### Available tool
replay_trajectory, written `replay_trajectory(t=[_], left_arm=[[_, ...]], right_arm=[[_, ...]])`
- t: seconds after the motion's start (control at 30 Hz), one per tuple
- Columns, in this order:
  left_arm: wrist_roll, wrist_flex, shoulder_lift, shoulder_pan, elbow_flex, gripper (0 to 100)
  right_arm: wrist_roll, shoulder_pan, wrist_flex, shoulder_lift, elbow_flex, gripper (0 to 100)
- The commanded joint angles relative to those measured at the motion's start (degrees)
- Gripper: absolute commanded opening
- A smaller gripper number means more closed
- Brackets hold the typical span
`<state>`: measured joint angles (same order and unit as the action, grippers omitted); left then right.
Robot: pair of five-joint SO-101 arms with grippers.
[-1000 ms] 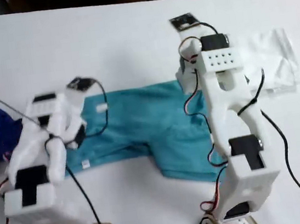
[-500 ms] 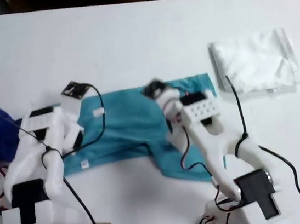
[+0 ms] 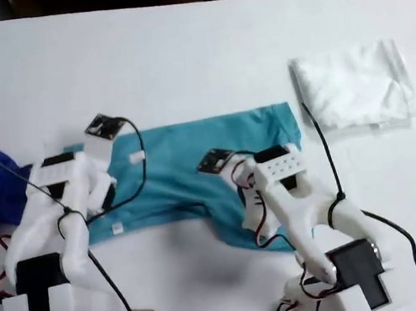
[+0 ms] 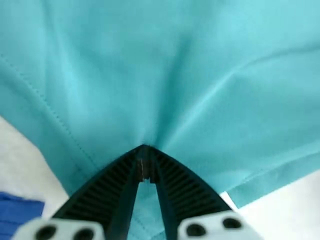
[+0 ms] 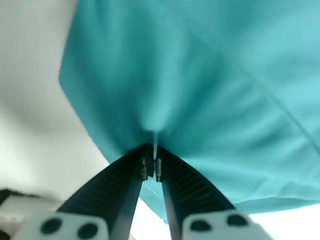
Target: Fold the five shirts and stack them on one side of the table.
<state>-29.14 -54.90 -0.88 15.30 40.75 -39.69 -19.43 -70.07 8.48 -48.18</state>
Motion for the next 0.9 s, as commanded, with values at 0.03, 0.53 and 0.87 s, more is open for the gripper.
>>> replay_trajectory(t=[0.03,0.53,0.87], left_arm=[[-0.09,0.97,-0.18,1.49,0.31,3],[-0.09,0.97,-0.26,1.49,0.31,3],[-0.09,1.67,-0.26,1.49,0.31,3]], right_arm=[[-2.55,0.13,-1.89,5.05,0.26,1.9],[-9.32,-0.75,-15.43,25.89,-3.34,23.8],[-11.25,-13.05,-9.19,25.89,-12.75,24.0]])
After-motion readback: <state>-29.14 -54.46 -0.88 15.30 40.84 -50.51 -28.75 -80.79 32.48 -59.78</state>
